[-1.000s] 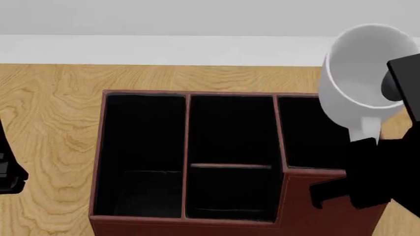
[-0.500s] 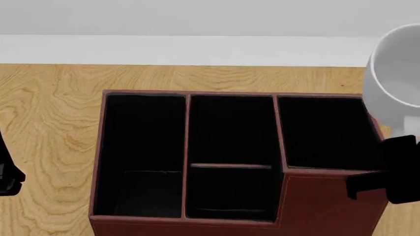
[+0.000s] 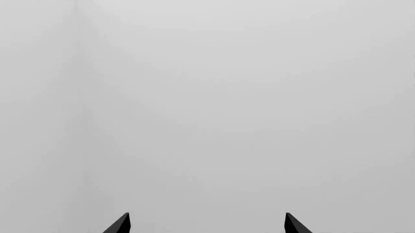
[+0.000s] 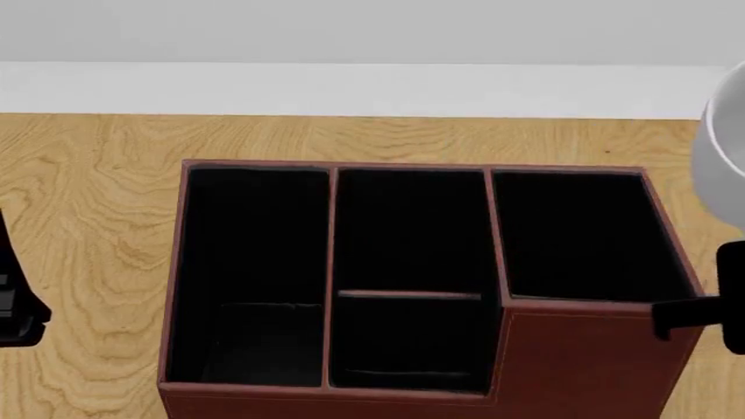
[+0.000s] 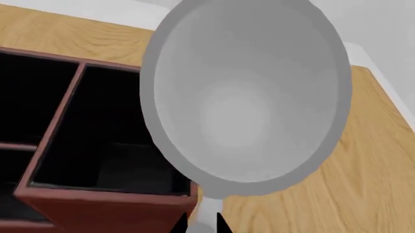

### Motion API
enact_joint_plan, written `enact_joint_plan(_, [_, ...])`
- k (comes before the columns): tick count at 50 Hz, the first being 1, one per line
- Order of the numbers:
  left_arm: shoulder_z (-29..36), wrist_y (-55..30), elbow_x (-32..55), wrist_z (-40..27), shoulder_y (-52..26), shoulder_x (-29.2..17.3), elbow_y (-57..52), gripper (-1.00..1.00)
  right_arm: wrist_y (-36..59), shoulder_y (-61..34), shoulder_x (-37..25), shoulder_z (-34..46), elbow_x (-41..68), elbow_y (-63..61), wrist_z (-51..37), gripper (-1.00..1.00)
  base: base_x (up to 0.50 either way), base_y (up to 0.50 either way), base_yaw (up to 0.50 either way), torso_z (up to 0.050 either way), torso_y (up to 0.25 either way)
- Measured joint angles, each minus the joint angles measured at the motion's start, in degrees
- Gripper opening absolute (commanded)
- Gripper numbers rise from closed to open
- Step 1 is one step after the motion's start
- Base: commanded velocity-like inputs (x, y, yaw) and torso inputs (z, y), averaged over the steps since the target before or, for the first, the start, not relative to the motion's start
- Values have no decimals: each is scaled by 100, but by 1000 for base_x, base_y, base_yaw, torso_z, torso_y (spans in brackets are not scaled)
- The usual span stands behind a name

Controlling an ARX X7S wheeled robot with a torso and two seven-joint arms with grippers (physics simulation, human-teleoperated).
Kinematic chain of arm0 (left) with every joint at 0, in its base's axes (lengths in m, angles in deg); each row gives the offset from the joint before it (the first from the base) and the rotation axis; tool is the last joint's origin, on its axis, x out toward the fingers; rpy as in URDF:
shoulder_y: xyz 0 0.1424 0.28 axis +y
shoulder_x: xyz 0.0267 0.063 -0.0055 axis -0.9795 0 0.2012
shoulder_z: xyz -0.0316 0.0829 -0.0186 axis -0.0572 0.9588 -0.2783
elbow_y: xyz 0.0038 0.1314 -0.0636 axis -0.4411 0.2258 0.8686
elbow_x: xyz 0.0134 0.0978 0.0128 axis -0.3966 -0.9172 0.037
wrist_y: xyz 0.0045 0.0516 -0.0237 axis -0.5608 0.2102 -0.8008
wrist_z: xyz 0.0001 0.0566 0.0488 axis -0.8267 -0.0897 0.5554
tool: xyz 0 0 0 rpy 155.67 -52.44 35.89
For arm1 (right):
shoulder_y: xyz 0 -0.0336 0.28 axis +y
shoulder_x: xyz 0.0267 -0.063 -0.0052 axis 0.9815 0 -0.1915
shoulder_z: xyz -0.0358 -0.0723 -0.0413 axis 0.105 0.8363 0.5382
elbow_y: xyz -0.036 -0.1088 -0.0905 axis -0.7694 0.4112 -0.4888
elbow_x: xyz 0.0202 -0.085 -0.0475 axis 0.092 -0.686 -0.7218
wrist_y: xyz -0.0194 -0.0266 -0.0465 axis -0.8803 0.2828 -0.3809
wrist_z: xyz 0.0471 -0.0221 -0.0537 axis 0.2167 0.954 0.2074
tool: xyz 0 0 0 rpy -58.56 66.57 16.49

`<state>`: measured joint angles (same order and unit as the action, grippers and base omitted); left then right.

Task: Pick up the white mug and place it to the right of the caddy.

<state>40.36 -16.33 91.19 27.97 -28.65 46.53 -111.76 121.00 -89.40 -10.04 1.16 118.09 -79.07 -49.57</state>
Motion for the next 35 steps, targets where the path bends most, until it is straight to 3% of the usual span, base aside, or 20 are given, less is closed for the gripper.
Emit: enact_joint_plan(35, [103, 18, -2, -87, -38, -41, 23, 100, -231, 399, 87, 249, -910, 577, 660, -100, 0, 0, 0, 0, 1])
